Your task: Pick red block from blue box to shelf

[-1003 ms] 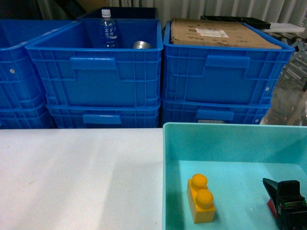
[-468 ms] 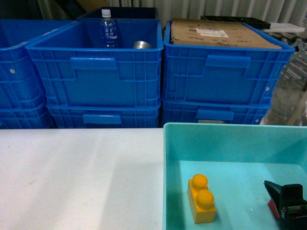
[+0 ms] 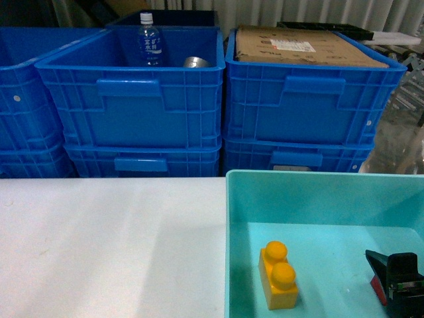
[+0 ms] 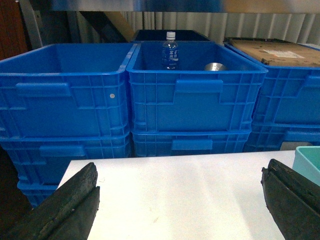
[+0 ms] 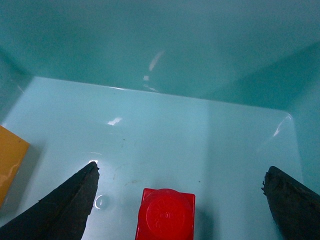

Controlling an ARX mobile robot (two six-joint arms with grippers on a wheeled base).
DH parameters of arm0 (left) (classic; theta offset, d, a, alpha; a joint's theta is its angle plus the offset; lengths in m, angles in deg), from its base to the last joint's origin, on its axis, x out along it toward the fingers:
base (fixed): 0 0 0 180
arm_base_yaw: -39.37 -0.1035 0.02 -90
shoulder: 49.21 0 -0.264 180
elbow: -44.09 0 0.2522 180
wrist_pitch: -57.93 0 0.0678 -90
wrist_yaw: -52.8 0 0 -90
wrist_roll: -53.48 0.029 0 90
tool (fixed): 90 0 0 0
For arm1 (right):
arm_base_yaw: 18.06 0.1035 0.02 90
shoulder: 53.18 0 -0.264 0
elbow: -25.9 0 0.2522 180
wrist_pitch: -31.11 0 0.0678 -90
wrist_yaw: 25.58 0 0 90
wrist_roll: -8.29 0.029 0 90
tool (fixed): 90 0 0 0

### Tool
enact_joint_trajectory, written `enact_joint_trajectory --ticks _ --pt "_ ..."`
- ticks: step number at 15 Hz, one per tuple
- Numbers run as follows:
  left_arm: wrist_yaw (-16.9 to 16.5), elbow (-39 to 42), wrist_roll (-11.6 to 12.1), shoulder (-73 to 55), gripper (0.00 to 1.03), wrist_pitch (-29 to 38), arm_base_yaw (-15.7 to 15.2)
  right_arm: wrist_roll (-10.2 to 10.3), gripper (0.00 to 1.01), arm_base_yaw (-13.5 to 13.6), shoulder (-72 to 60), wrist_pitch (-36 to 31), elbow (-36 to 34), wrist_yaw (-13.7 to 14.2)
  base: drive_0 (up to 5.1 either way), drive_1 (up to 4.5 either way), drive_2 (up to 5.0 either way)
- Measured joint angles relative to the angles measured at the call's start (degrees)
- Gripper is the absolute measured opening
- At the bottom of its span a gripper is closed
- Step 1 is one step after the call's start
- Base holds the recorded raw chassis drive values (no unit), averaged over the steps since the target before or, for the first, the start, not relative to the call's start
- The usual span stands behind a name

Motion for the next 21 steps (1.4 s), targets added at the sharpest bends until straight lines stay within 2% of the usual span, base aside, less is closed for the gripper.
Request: enact_joint_trajectory --ticks 5,12,13,14,19,20,21 --pt "0.02 0.0 0.0 0.0 0.98 0.0 0.0 0.02 0.98 2.29 0.11 1.81 1.84 1.53 0.0 0.0 0.0" --pt "0.0 0.0 0.0 0.0 0.98 0.0 0.0 1.31 0.98 1.51 -2.99 1.01 2.78 1.55 0.0 0.0 0.0" --pt "0.0 0.0 0.0 0.0 0.98 -0.02 0.0 1.36 0.95 1.64 -3.02 0.96 2.82 1.55 0.0 0.0 0.0" --pt "0.0 0.0 0.0 0.0 0.98 -0.02 0.0 1.36 0.86 1.86 -3.15 0.68 2.82 1.55 0.0 0.0 0.0" --pt "0.0 0.0 0.0 0.0 0.98 0.0 0.0 1.36 0.29 1.86 -3.61 0.35 2.86 1.53 0.0 0.0 0.0" --pt "0.0 0.0 0.0 0.0 0.98 -0.02 0.0 1.31 0.22 1.86 -3.61 0.33 2.86 1.51 0.0 0.0 0.0" --pt "0.0 0.0 0.0 0.0 0.98 0.0 0.0 1.31 0.22 1.81 -3.61 0.33 2.86 1.44 0.0 0.0 0.0"
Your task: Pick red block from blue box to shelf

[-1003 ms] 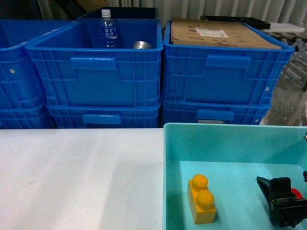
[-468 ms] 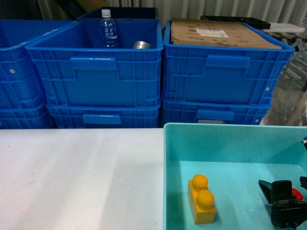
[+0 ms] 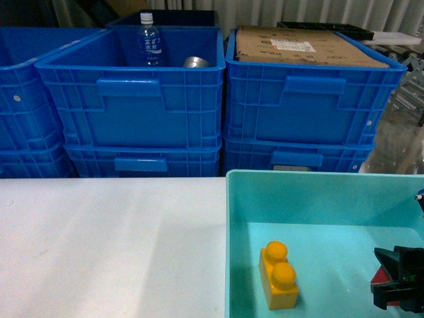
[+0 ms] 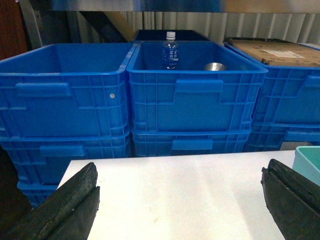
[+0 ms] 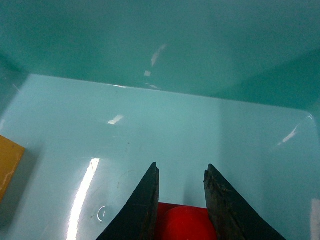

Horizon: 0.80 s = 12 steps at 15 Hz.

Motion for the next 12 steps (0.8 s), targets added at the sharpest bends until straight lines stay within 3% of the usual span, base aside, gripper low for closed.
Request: enact_joint_trajectory --ticks 5,9,12 --pt "0.0 0.0 0.0 0.0 0.98 0.0 0.0 0.0 0.22 -0.24 1.77 2.78 0.02 -1.2 0.0 0.0 0.0" --pt "0.0 0.0 0.0 0.0 0.98 0.0 0.0 -0.02 0.22 3.15 14.49 11.06 0.81 -2.89 0.0 0.0 0.0" --pt "0.0 0.0 0.0 0.0 0.98 -0.02 0.0 -1.86 0.22 3.56 23.52 14.99 1.09 -3.32 0.0 0.0 0.0"
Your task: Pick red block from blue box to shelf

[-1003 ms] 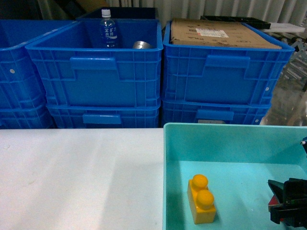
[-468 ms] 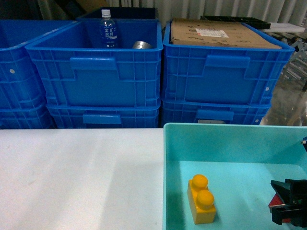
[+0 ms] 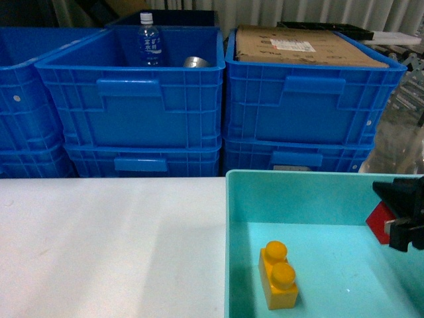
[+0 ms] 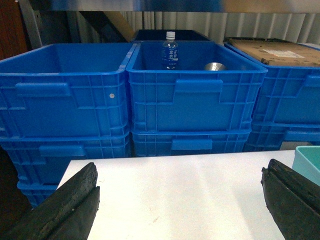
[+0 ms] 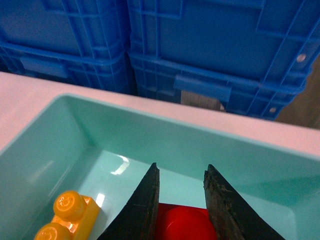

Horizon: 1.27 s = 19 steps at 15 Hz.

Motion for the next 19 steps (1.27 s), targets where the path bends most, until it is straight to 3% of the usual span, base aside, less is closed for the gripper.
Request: enact_joint_trajectory --ticks 2,4,8,10,12,16,19 --pt "0.02 0.0 -0.02 0.0 0.98 0.02 0.0 -1.73 0.22 -0.2 8.37 4.37 -0.44 -0.63 0.0 0.0 0.0" --pt "0.0 0.0 0.0 0.0 0.98 0.0 0.0 -2.03 0.22 -1.92 19.56 11.89 -0.61 -3.56 0.0 0.0 0.0" --pt "0.0 0.0 0.0 0.0 0.98 0.02 0.0 -0.74 0.22 -9.97 40.94 26.93 -1.9 -9.49 0.0 0.0 0.0" --pt "0.0 0.0 -0.02 0.0 0.98 0.02 0.0 0.74 0.22 -12.33 49.57 31.82 -1.9 -10.16 0.0 0.0 0.0" --pt "0.0 0.0 0.0 0.0 0.98 0.0 0.0 2.67 0.22 -12.59 56.39 33.88 -2.25 -8.26 0.0 0.0 0.0" --pt "0.0 0.0 0.0 0.0 0.98 0.0 0.0 7.06 0.21 -6.73 58.6 33.68 -6.88 0.2 0.0 0.0 0.0" --pt "0.02 0.0 0.0 0.0 0.98 0.02 0.0 7.45 0.21 -4.26 60.37 33.86 -7.63 2.58 0.0 0.0 0.0"
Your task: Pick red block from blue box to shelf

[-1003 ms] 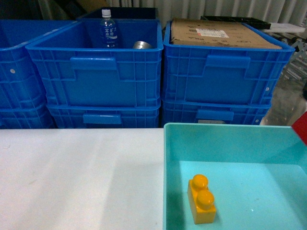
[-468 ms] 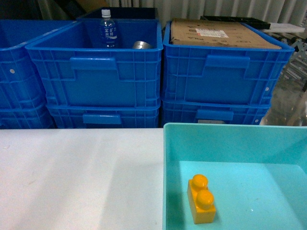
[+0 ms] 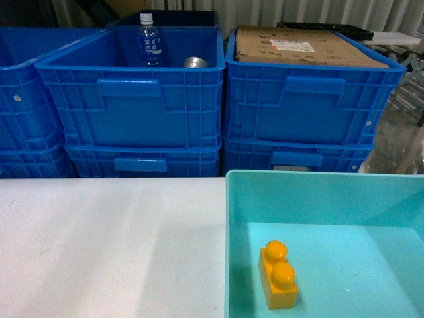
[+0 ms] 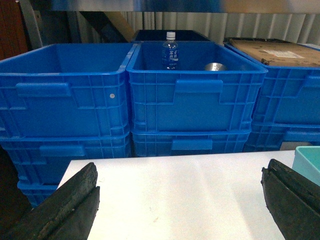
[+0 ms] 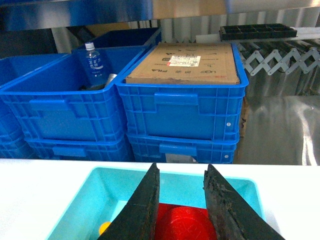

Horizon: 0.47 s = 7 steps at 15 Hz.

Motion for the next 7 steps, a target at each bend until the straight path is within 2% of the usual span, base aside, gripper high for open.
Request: enact_joint_trajectory --ticks 7 --pt "-0.02 0.0 0.0 0.0 0.98 0.0 0.0 -1.46 0.21 -0.83 -1.49 -1.64 -0.22 0.79 0.0 0.0 0.0"
